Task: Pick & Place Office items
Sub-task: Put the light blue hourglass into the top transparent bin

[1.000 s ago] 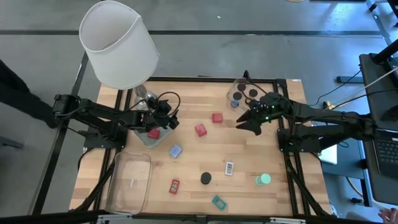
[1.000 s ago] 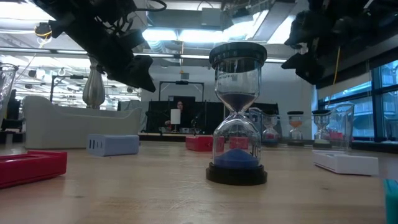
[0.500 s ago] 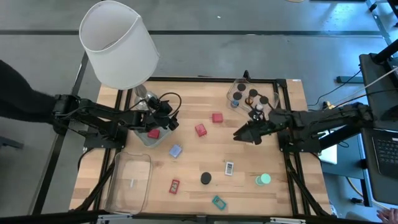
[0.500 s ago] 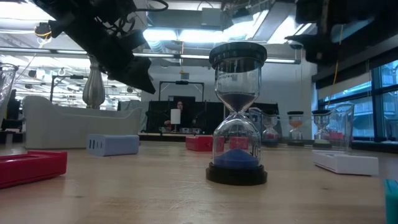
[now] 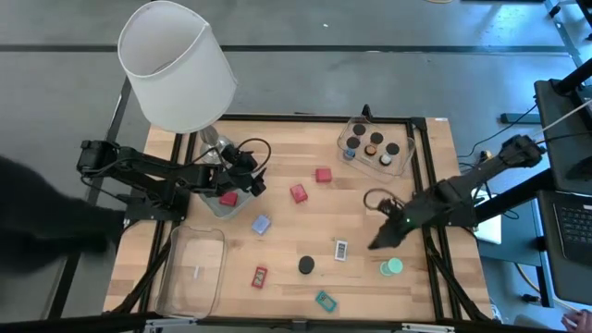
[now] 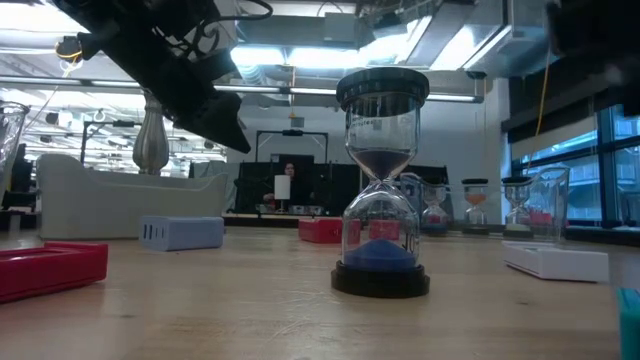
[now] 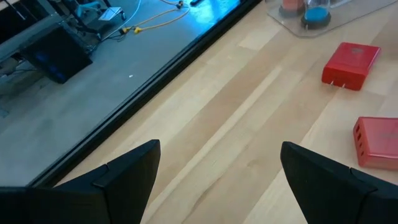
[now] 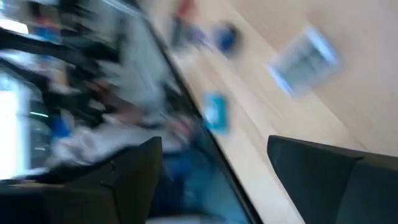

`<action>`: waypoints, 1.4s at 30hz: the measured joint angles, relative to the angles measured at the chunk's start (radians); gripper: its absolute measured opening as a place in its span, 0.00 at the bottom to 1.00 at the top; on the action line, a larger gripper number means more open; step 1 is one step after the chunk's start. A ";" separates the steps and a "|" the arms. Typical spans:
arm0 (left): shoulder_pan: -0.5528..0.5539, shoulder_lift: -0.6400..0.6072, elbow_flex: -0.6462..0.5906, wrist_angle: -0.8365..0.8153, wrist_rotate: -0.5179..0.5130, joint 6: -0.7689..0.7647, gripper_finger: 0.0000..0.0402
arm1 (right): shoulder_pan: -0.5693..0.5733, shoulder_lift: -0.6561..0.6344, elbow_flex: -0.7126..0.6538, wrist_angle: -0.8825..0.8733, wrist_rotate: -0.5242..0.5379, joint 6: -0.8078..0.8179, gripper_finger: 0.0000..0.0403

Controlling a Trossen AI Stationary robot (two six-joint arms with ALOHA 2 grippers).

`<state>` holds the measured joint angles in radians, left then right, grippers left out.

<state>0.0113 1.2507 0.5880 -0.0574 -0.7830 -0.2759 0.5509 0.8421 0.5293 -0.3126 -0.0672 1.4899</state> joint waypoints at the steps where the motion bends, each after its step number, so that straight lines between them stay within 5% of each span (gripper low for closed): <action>1: 0.000 0.000 0.000 0.000 0.000 -0.007 0.82 | 0.014 0.000 0.000 -0.060 -0.013 0.037 0.72; 8: 0.000 0.000 0.000 0.015 -0.009 -0.025 0.82 | 0.058 0.001 0.000 -0.338 -0.105 0.186 0.70; 13: 0.000 0.000 0.000 0.038 -0.011 -0.019 0.82 | 0.060 0.016 0.000 -0.331 -0.007 0.147 0.70; 27: 0.026 0.000 0.000 0.039 -0.010 -0.030 0.82 | 0.059 0.156 0.000 -0.083 0.459 -0.371 0.70; 37: 0.057 0.000 0.000 0.039 -0.008 -0.108 0.82 | 0.053 0.203 0.002 0.326 0.557 -0.849 0.70; 42: 0.064 0.000 0.000 0.039 -0.008 -0.188 0.82 | 0.046 0.208 0.141 0.006 0.567 -1.004 0.70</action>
<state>0.0750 1.2507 0.5879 -0.0181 -0.7906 -0.4639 0.5964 1.0500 0.6704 -0.3066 0.5001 0.4860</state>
